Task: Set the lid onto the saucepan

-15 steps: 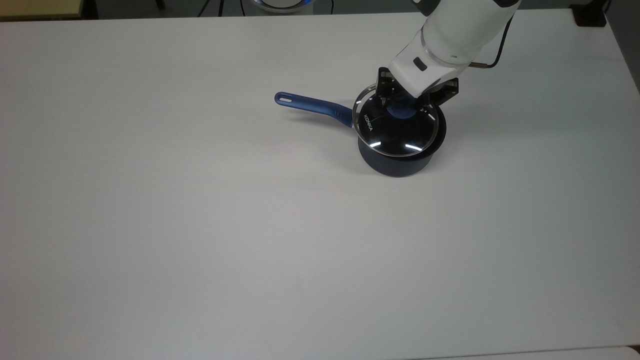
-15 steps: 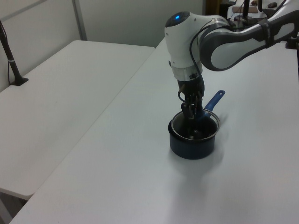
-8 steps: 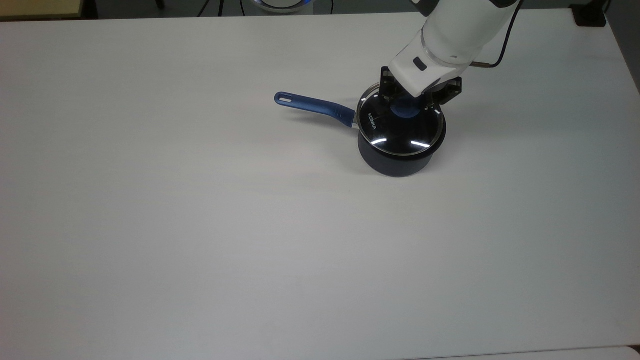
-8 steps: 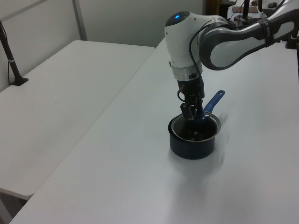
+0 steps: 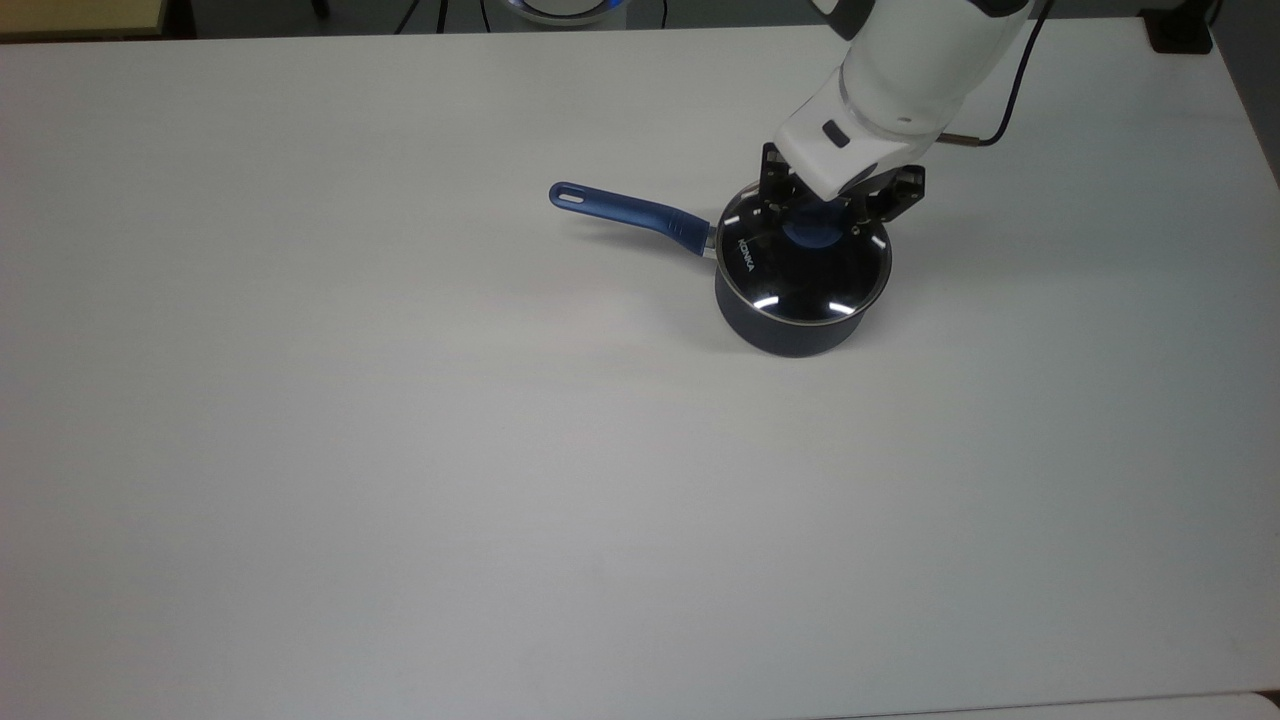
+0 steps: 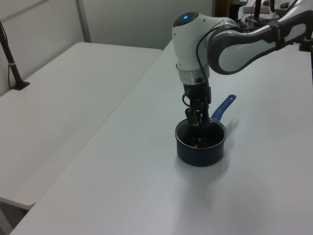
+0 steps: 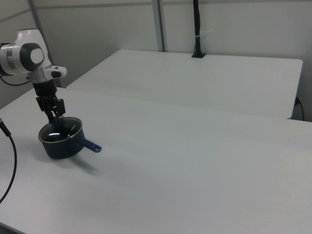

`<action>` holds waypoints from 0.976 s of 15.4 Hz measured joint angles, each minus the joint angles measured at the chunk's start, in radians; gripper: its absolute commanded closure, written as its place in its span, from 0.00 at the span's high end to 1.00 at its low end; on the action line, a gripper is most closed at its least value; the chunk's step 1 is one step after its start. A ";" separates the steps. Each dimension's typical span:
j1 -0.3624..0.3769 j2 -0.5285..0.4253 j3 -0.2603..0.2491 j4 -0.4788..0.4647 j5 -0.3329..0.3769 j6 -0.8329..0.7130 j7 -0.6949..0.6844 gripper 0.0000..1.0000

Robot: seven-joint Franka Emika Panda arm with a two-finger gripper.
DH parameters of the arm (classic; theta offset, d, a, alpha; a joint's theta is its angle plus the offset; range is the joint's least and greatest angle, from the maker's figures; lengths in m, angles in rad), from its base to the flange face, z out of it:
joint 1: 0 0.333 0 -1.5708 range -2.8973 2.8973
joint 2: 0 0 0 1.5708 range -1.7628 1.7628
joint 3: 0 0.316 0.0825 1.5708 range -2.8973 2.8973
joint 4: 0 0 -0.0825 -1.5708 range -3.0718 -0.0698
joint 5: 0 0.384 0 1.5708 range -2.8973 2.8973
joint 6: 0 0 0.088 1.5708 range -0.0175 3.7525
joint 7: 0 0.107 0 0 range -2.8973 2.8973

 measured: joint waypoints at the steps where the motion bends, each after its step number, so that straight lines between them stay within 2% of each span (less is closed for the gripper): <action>1: -0.003 0.000 0.000 0.000 0.001 0.002 0.000 0.62; 3: -0.005 0.000 0.000 0.000 0.001 0.004 0.000 1.00; 10: -0.024 0.007 -0.007 0.003 0.000 0.004 -0.001 1.00; 15: -0.093 -0.030 -0.012 0.045 0.001 -0.045 -0.067 1.00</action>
